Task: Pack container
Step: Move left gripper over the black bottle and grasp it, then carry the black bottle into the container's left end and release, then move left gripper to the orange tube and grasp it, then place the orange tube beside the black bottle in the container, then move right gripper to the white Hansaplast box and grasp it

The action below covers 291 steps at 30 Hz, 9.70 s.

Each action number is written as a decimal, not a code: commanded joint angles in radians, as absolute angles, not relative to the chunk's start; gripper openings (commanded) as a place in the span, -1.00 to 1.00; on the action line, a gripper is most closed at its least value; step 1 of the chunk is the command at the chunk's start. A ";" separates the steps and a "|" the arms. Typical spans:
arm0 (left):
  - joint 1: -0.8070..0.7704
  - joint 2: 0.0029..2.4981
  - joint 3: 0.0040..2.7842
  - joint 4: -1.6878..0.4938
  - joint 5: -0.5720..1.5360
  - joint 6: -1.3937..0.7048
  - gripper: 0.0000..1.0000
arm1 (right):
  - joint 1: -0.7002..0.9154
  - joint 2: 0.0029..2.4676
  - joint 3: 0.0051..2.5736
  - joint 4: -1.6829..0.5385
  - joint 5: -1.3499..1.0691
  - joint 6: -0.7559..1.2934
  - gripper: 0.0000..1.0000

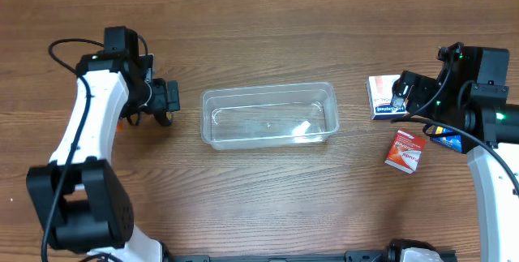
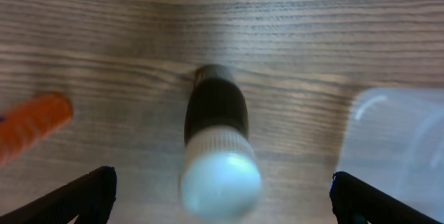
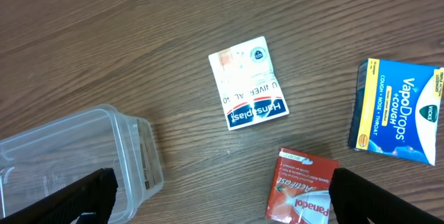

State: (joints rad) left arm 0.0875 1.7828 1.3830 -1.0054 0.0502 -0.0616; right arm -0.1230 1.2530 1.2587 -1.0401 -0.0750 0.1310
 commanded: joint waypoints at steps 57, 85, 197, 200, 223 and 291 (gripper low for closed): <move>-0.332 1.844 1.593 -1.169 -0.062 -0.450 -0.92 | -0.125 1.271 1.278 -1.027 -0.081 0.139 1.00; -0.332 1.844 1.481 -1.061 -0.079 -0.450 -0.03 | -0.125 1.271 1.278 -1.032 -0.081 0.139 1.00; -0.310 1.633 1.637 -1.441 0.001 -0.371 -0.92 | -0.125 1.271 1.278 -1.035 -0.081 0.139 1.00; -0.316 1.675 1.636 -1.433 0.000 -0.371 -0.92 | -0.125 1.271 1.278 -1.035 -0.081 0.139 1.00; -0.322 1.732 1.339 -1.116 -0.010 -0.370 -0.70 | -0.125 1.271 1.278 -1.035 -0.081 0.139 1.00; 0.049 1.521 1.881 -1.372 -0.077 -0.398 1.00 | -0.113 2.104 1.570 -1.034 -0.098 -0.150 1.00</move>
